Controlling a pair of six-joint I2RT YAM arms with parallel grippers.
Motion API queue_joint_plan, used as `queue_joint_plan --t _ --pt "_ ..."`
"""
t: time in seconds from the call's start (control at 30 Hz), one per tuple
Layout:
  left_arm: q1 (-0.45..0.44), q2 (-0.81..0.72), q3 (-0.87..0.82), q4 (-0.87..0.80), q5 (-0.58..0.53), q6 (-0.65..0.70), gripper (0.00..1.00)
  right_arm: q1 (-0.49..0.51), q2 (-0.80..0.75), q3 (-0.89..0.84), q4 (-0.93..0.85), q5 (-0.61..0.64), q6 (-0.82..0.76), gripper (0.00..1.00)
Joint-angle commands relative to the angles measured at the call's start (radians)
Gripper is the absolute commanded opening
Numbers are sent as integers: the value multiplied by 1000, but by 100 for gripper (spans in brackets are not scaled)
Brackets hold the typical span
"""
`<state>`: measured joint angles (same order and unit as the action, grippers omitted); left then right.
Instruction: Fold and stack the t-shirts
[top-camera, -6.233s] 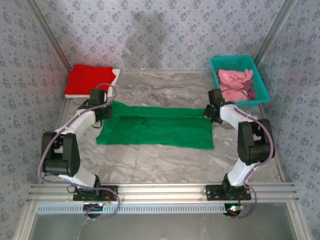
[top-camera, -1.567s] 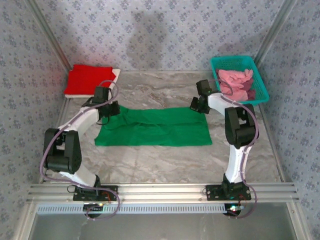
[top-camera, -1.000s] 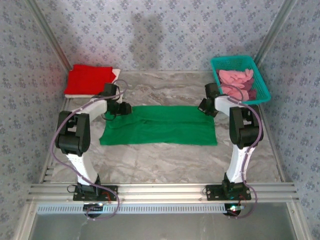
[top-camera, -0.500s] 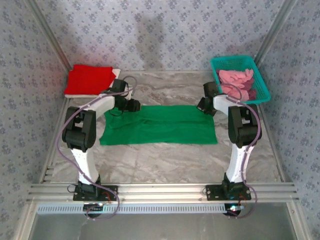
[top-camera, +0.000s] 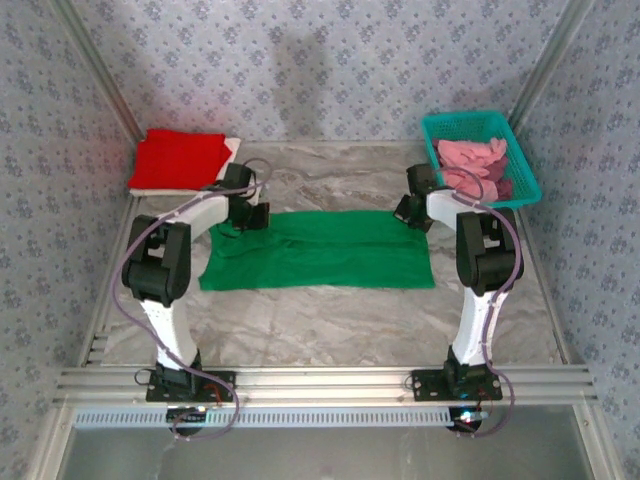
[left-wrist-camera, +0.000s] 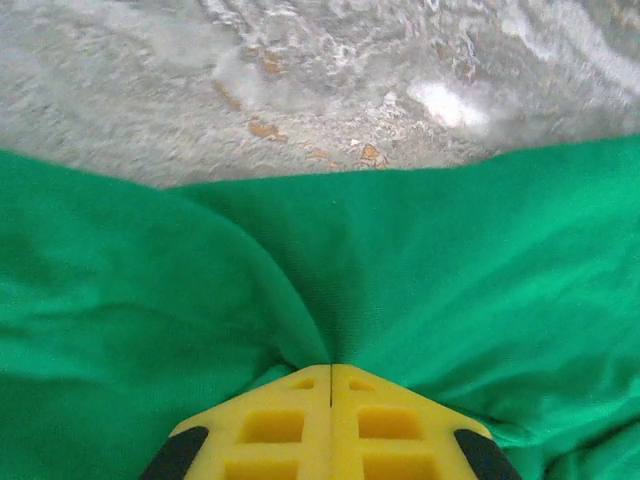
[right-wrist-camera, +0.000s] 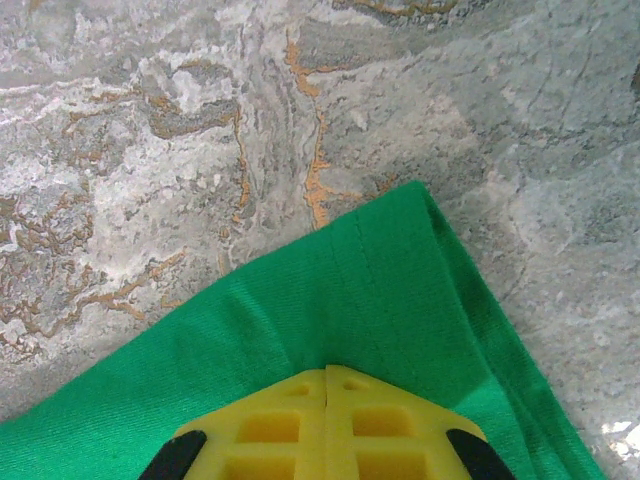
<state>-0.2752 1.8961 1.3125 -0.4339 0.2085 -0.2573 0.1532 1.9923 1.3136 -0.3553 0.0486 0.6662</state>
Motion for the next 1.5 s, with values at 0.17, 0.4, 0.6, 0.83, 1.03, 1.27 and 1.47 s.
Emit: queue_joint_plan --t 0.17,0.4,0.6,0.83,1.03,1.27,1.47 --pt "-31 -201 -108 11 -86 -114 0 -4 17 14 -26 2 10 0" --pt "-33 -204 -128 -3 -147 -92 1 -7 24 19 -20 -5 12 0" --pt "-38 -295 -146 44 -174 -99 18 -15 16 14 -21 -9 10 0" --pt "-25 -290 -116 -1 -193 -57 24 -21 20 13 -8 -16 10 0" --pt "-1 -118 -22 -72 -138 -19 48 -21 19 14 -10 -20 8 0" --pt "2 -15 -2 -52 -165 -31 48 -26 16 12 -13 -17 6 0" --pt "4 11 -6 -46 -161 -22 22 -29 17 9 -16 -17 3 0"
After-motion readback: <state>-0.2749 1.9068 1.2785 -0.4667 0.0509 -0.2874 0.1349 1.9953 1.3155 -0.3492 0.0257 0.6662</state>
